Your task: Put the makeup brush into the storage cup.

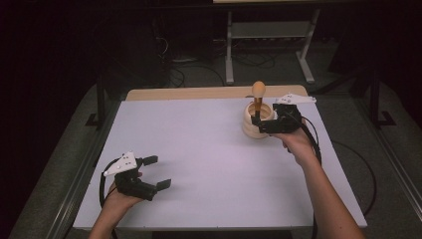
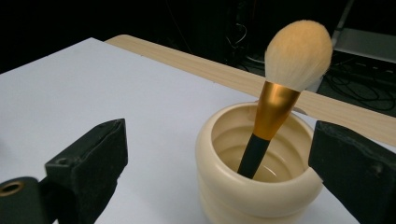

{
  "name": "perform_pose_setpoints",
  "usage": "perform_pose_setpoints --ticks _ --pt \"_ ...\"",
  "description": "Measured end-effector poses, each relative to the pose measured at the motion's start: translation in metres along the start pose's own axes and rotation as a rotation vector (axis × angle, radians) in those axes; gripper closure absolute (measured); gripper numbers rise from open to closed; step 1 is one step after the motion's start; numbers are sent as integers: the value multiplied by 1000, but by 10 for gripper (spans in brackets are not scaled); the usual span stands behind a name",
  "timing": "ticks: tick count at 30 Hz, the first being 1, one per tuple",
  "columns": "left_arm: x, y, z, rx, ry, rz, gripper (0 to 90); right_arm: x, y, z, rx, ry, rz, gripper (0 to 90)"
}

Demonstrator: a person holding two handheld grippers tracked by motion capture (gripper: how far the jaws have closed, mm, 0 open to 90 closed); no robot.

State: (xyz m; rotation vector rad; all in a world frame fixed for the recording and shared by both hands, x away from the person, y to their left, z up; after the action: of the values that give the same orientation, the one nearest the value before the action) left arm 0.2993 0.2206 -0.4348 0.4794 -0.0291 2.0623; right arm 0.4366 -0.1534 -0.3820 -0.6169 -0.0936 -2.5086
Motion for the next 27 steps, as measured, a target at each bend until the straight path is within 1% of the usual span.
perform_pose_setpoints --ticks 3,6,8,10,12,15,17,20,25,26,27 --pt "0 0 0 -8 -3 -1 0 3 -1 -2 4 14 5 36" --pt "0 0 0 8 1 1 0 8 -4 -6 13 18 9 24" --pt "1 -1 -1 0 -9 2 0 11 -6 -8 14 25 21 22" --pt "0 -1 -1 1 -7 3 0 13 -9 -10 14 30 25 22" --pt "0 0 -1 1 -10 2 0 15 -9 -12 19 28 25 22" --pt "1 0 -1 -4 -10 1 0 17 -9 -13 14 34 27 21" --pt "1 0 -1 -2 -8 1 0 20 -9 -17 7 30 32 11" --pt "2 -1 -1 -1 -7 2 0 24 -9 -21 4 33 20 0" --pt "2 0 -1 -3 -9 2 0 30 -9 -28 12 22 24 0" --pt "2 0 -1 -3 -8 2 0 31 -10 -29 14 27 24 0" --pt "2 0 -1 -2 -8 2 0 33 -10 -31 8 26 26 0"
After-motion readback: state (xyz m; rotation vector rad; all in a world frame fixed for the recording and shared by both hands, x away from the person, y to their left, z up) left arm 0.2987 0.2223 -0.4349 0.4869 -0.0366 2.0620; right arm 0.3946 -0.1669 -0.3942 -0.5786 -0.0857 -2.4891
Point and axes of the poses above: each handheld gripper's, and its own axes: x roughly backward along the jaws, z roughly out of its top, y roughly to its right, the point moved 6 cm from there along -x, roughly forward along the jaws, and after that the axes turned 2 degrees about -z, right-handed, at the moved point
